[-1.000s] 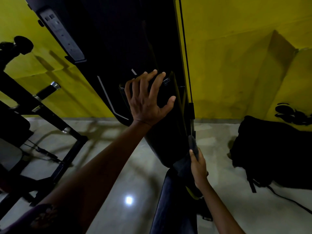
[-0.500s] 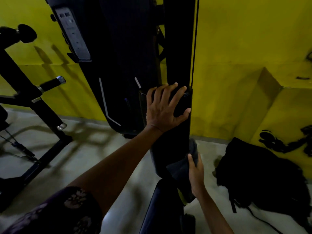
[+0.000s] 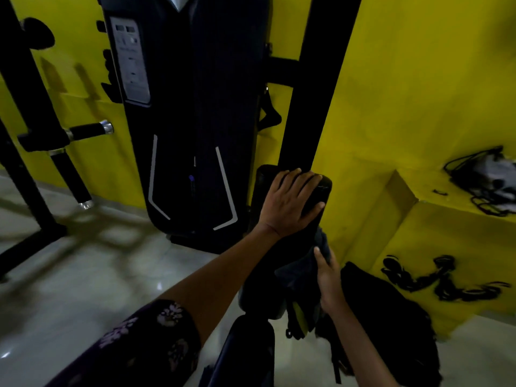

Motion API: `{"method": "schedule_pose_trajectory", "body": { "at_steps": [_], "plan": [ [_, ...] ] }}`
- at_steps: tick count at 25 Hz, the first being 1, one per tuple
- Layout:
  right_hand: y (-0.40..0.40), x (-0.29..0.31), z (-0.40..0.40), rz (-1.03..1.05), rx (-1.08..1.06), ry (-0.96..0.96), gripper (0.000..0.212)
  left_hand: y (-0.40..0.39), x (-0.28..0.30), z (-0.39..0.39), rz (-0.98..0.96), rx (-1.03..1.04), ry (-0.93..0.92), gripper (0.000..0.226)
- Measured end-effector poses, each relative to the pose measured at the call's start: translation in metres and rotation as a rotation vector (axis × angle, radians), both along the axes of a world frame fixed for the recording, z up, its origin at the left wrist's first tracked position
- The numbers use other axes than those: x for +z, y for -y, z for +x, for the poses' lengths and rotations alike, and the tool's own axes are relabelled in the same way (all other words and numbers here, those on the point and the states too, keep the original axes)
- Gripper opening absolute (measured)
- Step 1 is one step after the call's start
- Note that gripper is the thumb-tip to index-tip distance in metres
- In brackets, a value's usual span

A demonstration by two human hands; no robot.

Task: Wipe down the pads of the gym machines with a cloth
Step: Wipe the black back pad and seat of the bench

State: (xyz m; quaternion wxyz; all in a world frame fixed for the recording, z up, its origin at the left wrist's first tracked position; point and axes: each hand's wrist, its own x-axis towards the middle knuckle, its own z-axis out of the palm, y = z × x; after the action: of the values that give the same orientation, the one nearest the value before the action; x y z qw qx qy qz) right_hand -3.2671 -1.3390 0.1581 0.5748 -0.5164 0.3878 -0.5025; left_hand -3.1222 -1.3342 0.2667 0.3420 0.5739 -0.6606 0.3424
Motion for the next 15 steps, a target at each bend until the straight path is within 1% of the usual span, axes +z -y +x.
{"method": "schedule_pose_trajectory", "body": {
  "at_steps": [3, 5, 6, 8, 10, 12, 13, 15],
  "plan": [
    [0.005, 0.037, 0.002, -0.018, -0.003, 0.002, 0.04, -0.008, 0.005, -0.001, 0.104, -0.045, -0.057, 0.053],
    [0.006, 0.07, 0.006, -0.1, -0.057, -0.043, 0.043, -0.012, 0.005, -0.001, 0.147, -0.063, -0.079, 0.052],
    [0.004, 0.079, 0.008, -0.142, -0.084, -0.058, 0.043, -0.013, 0.005, -0.001, 0.163, -0.071, -0.084, 0.051],
    [-0.005, 0.088, 0.01, -0.161, -0.116, -0.061, 0.04, -0.015, 0.007, 0.0, 0.193, -0.085, -0.09, 0.05],
    [-0.014, 0.096, 0.011, -0.164, -0.121, -0.065, 0.036, -0.018, 0.008, 0.0, 0.191, -0.11, -0.09, 0.051],
    [-0.013, 0.111, 0.011, -0.221, -0.122, -0.073, 0.031, -0.026, 0.003, 0.003, 0.138, -0.131, -0.112, 0.055],
    [-0.01, 0.121, 0.011, -0.256, -0.123, -0.094, 0.031, -0.031, -0.005, 0.006, 0.116, -0.112, -0.161, 0.06],
    [-0.001, 0.139, 0.009, -0.339, -0.122, -0.21, 0.033, -0.043, -0.028, 0.013, 0.111, -0.039, -0.378, 0.075]
  ]
}}
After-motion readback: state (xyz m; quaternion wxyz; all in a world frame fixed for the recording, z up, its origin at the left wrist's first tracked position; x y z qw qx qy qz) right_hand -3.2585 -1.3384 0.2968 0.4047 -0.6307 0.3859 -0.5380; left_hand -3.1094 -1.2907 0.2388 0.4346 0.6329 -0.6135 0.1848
